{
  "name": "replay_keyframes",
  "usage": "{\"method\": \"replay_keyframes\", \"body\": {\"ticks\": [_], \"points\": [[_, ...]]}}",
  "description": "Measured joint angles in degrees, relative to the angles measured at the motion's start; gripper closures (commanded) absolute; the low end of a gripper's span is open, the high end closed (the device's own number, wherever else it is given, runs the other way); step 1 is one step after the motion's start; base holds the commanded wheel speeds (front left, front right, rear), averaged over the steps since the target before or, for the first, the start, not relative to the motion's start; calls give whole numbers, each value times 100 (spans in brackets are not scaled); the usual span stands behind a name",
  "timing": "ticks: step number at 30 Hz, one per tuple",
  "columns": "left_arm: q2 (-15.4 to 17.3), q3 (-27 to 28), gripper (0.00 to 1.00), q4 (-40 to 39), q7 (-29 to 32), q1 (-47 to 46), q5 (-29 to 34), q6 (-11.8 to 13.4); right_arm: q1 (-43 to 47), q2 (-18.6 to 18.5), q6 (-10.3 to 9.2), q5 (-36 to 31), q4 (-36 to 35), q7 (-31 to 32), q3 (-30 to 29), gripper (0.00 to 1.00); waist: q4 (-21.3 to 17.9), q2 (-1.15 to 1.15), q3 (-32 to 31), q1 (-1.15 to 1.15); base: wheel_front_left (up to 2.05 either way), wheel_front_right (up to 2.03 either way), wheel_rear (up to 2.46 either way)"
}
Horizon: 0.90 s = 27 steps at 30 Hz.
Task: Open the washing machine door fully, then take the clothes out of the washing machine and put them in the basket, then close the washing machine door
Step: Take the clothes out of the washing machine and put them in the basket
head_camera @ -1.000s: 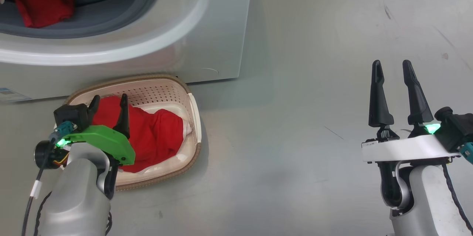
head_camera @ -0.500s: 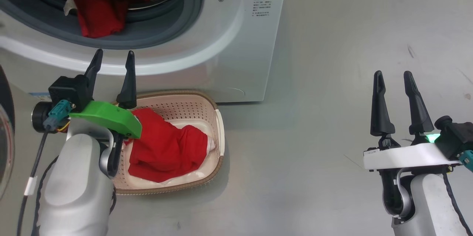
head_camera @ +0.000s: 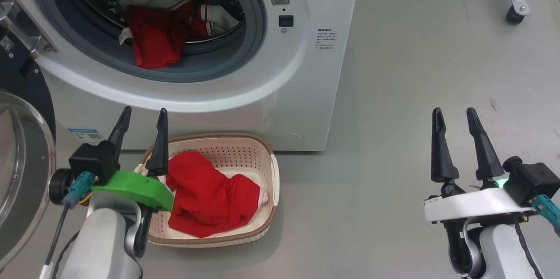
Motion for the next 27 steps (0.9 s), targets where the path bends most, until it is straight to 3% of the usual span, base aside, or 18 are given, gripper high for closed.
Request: {"method": "replay_keyframes", "body": {"ticks": [27], "points": [[-7, 24, 0, -818, 0, 940, -42, 66, 227, 2, 0, 0, -125, 0, 52, 0, 73, 0, -245, 0, 0, 0, 0]]}}
